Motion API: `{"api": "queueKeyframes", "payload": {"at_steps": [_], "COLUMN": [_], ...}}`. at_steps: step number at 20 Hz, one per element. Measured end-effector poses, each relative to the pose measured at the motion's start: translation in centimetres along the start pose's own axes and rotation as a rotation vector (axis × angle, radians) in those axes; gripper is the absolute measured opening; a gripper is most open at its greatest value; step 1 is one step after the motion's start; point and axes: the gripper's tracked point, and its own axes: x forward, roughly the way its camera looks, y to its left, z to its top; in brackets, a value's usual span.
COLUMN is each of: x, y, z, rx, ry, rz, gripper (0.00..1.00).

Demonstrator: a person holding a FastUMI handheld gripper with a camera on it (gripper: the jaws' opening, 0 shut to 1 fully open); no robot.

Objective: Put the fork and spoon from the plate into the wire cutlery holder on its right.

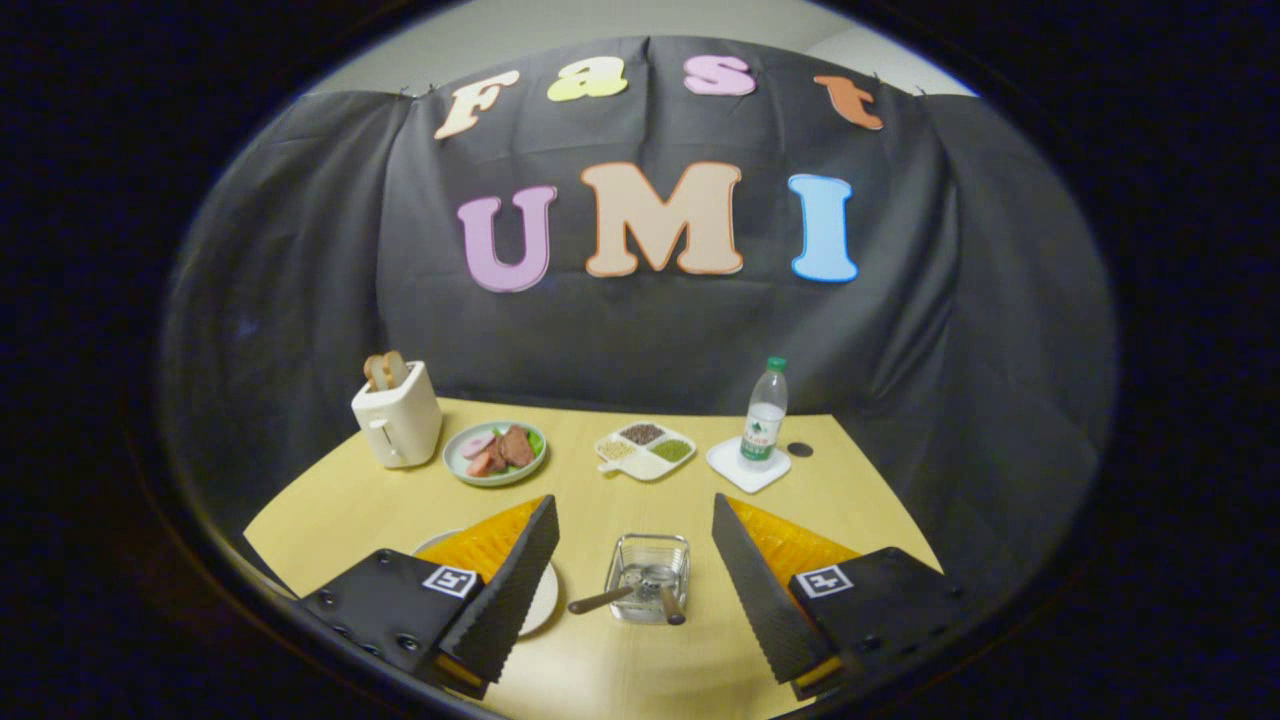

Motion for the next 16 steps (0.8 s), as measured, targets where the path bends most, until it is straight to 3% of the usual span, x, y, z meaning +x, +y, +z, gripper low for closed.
{"api": "queueKeyframes", "payload": {"at_steps": [6, 16], "x": [-1.4, -1.4], "y": [1.0, 1.8], "z": [3.4, 6.3], "rx": [-0.011, 0.03], "ry": [-0.17, -0.224], "rz": [-0.004, -0.022], "gripper": [0.98, 0.98]}}
